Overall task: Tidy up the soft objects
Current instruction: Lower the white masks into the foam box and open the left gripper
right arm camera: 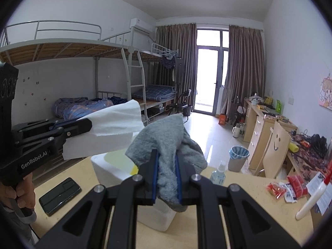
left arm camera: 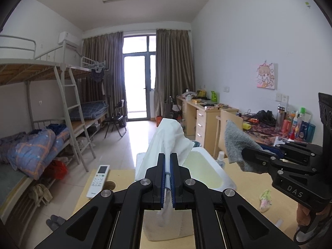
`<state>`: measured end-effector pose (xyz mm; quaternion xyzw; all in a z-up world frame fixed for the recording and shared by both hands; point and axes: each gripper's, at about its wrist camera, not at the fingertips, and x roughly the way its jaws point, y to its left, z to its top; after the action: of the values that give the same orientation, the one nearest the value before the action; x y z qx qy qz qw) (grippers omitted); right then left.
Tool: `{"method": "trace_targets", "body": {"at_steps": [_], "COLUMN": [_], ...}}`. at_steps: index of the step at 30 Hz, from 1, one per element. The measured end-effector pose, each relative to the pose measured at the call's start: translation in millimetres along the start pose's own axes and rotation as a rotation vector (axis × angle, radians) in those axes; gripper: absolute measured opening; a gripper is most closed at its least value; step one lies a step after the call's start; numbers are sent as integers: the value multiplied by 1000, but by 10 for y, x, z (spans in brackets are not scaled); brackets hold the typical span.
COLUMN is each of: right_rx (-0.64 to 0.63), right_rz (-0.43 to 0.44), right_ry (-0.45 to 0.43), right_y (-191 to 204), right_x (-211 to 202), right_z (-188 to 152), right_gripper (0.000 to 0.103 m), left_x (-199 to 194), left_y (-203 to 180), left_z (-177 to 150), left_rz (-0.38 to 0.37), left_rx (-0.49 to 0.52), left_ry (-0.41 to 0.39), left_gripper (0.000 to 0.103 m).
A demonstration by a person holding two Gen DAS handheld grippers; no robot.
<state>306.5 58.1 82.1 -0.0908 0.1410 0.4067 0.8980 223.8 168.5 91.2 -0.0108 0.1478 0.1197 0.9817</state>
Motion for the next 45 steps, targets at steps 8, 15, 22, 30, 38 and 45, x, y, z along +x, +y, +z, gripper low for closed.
{"method": "trace_targets", "body": {"at_steps": [8,15,22,30,38,45], "right_rx": [0,2,7,47,49,40], "right_rz": [29,28,-43,-87,-102,-99], "right_ry": [10,9,5,-24,-28,-24], "right_y": [1,-68,-220,-402,-416,-348], "right_x": [191,250,114,-24,15,28], "right_z": [48,64,29,58,27,16], "right_gripper": [18,18,18,18,18,18], "left_x": [169,270,353,436,514,641], "left_y": [32,52,-100,-231,-202,-152], "left_z": [31,48,111,187,178,162], "left_rz": [10,-2,-29,-97,-103,-92], "left_rx": [-8,0,26,19,15,2], "left_ry": [21,29,29,22,44,78], "left_gripper": [4,4,4,4,4,4]}}
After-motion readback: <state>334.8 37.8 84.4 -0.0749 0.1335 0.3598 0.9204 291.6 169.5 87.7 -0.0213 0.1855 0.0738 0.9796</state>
